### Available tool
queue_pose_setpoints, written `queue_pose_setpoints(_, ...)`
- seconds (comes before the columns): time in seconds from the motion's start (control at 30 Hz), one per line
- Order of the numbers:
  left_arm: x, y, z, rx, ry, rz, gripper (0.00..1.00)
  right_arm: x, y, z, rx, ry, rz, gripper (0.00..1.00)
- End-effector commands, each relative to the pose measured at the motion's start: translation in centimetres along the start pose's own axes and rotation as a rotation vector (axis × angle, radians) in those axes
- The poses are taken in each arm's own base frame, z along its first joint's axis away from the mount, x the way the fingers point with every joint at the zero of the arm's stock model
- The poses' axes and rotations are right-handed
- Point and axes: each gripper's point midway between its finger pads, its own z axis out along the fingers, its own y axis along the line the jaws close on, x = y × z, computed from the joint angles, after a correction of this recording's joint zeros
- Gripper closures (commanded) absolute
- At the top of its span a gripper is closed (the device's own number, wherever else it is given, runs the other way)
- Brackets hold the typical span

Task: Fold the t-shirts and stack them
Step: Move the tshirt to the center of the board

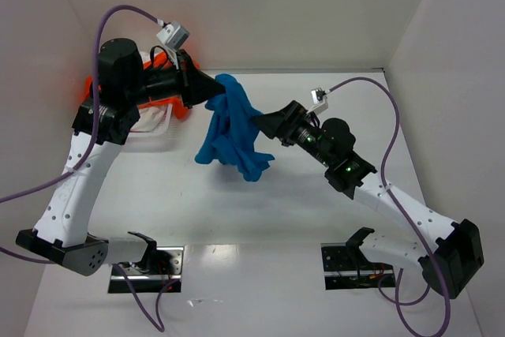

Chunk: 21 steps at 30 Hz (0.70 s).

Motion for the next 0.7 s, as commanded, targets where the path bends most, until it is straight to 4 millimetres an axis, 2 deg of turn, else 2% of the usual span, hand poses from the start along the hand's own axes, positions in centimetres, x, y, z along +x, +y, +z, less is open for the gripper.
queue_pose_setpoints(0.0,-1.6,-1.3,0.1,0.064,-0.056,0.040,0.99,-0.1,0.9,-0.3,-0.034,-0.024,0.041,0.00)
queue_pose_setpoints(0.07,-1.4,-1.0,0.5,0.075,-0.055,0.042,0.99,-0.3,1.2,-0.3,-0.053,-0.035,0.062,0.00)
queue_pose_setpoints(0.13,-1.5,-1.4,0.5,0.093,-0.056,0.038,0.99,0.1,0.5,0.3,-0.038,-0.026,0.064,0.00)
queue_pose_setpoints(0.17,-1.1,-1.4,0.5,0.106,-0.045,0.032,0.99,-0.5,1.4,0.6,-0.060,-0.039,0.061,0.01)
queue_pose_setpoints(0.2,-1.0,-1.6,0.5,0.117,-0.042,0.033,0.99,-0.4,1.2,1.0,-0.054,-0.035,0.062,0.01)
queue_pose_setpoints(0.3,-0.4,-1.3,0.7,0.114,-0.028,0.019,0.99,-1.4,2.3,1.6,-0.078,-0.061,0.059,0.09)
queue_pose_setpoints(0.4,0.6,-0.8,0.9,0.108,-0.006,0.004,0.99,-2.4,3.1,2.2,-0.088,-0.091,0.058,0.36)
queue_pose_setpoints(0.43,0.6,-0.7,1.0,0.108,-0.006,0.014,0.99,-2.6,3.3,2.2,-0.097,-0.097,0.048,0.57)
queue_pose_setpoints(0.5,1.4,-0.3,1.1,0.103,0.012,0.005,0.99,-3.5,4.5,2.6,-0.111,-0.116,0.047,0.79)
queue_pose_setpoints(0.53,1.5,-0.1,1.1,0.091,0.015,-0.001,0.99,-3.4,4.1,2.6,-0.085,-0.101,0.034,0.87)
queue_pose_setpoints(0.57,1.7,0.4,1.1,0.065,0.017,0.001,0.99,-4.3,4.7,2.7,-0.076,-0.122,0.021,1.00)
queue_pose_setpoints(0.63,2.1,1.3,1.3,0.023,0.024,-0.003,0.98,-5.4,5.0,2.1,-0.057,-0.168,0.001,1.00)
queue_pose_setpoints(0.67,2.0,1.9,1.1,-0.023,0.012,0.011,0.98,-6.4,5.9,1.1,-0.060,-0.197,-0.016,1.00)
